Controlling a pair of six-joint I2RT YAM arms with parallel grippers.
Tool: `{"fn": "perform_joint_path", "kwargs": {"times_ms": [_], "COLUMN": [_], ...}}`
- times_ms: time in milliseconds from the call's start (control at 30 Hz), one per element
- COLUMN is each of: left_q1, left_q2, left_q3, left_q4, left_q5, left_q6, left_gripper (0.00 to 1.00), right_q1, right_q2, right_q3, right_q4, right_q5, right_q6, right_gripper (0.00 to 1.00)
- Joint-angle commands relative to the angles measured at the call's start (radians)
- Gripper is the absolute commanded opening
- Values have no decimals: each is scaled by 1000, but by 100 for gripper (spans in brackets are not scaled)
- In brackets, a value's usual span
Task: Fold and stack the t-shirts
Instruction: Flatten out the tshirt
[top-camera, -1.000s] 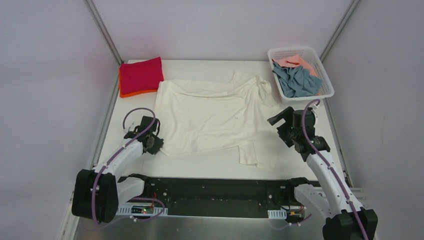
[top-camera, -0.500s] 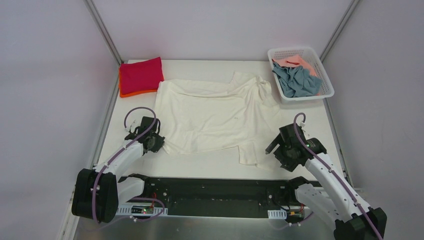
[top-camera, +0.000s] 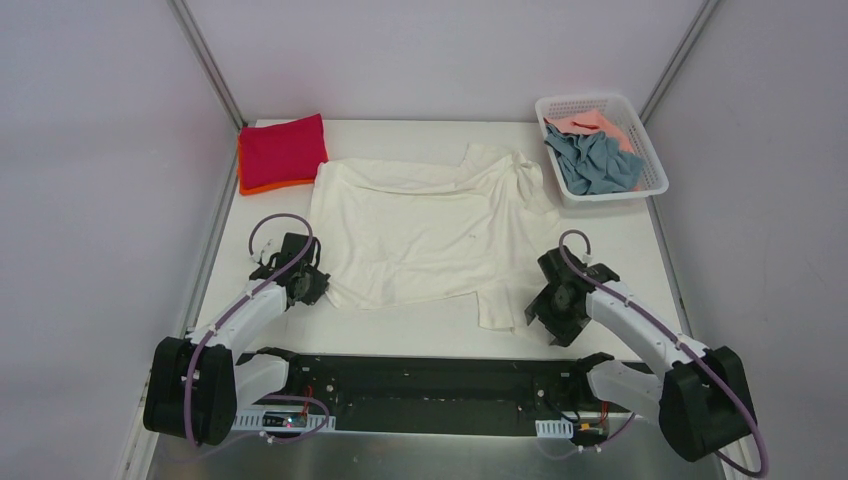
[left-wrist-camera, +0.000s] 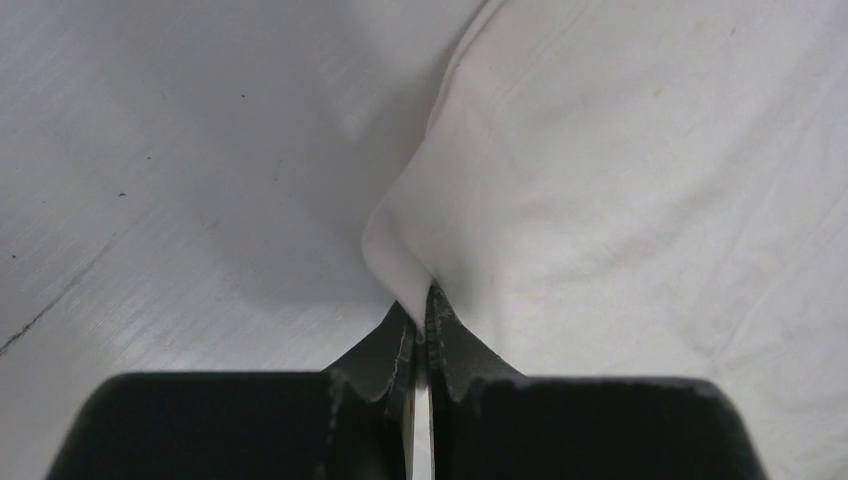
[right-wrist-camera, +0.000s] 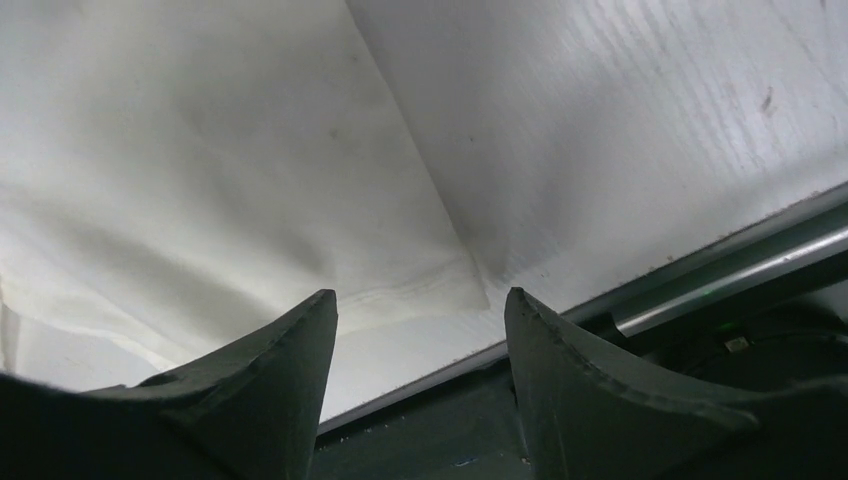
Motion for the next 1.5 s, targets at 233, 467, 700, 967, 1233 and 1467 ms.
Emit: {"fn": "perform_joint_path", "kwargs": {"times_ms": [233,467,700,967,1233,1467], "left_q1": [-6,-5,-5,-4,-5,-4], "left_q2": [51,49,-5,-74,-154,-219], "left_q3": [-22,-12,74,325,689,958], "left_q4": [-62,-62,-64,-79,-158,-197], "left_q5": [-18,-21,-5,-8,-89,-88], "left_q6": [41,47,83,134,251,334], "left_gripper": [0,0,0,0,0,0], "right_q1": [15,14,14,-4,-29,-30], "right_q2": [147,189,73,-60,-159,-182], "right_q3": [16,14,125,365,683,968], "right_q4": [124,185,215,274,349,362], "right_q5": [15,8,158,370,497,389], "right_q6": [10,-18,-102,-184,-353,-502], "right_gripper": [56,22,0,0,0,0]}}
